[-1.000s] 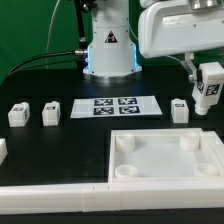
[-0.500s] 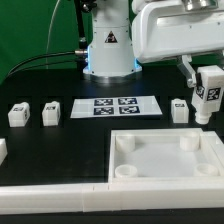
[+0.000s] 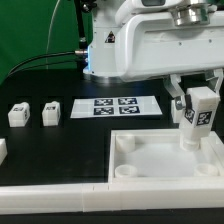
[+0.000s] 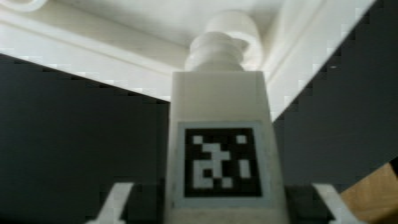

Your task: Assemble one leg

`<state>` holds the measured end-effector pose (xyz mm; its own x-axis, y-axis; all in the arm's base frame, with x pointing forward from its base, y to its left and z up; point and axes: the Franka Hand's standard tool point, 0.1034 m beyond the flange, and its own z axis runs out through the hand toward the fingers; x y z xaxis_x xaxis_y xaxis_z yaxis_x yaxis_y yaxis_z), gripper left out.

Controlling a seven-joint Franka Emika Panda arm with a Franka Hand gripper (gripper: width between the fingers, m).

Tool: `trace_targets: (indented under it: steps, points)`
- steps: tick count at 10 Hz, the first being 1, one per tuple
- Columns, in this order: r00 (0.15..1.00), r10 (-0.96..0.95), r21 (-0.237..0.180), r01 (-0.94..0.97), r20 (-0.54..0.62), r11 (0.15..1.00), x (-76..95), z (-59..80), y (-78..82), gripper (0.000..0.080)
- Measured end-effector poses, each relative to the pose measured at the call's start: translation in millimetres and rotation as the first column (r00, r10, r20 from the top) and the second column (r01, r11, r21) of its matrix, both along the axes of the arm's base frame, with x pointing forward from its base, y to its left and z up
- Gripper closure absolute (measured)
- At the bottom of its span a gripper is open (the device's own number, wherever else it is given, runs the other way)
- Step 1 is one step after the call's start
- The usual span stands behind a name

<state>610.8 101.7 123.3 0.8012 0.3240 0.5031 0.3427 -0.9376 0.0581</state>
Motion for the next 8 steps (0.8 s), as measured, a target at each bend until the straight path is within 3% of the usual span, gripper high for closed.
trace_targets:
  steps: [2,3,4,8]
  points:
    - [1.000,0.002,0.000,-0.002,0.011,1.000,-1.1,-1.0,-0.6,0.0507]
    - [0.993,0.005,0.007,-0.006,0.116,1.000,2.3,1.8,-5.3,0.0508]
    - [0.995,0.000,0.010,-0.001,0.100,1.000,-1.6,-6.2,-4.4,0.0507]
    - [0.995,-0.011,0.027,0.008,0.094,1.000,1.5,-5.1,10.9,0.0507]
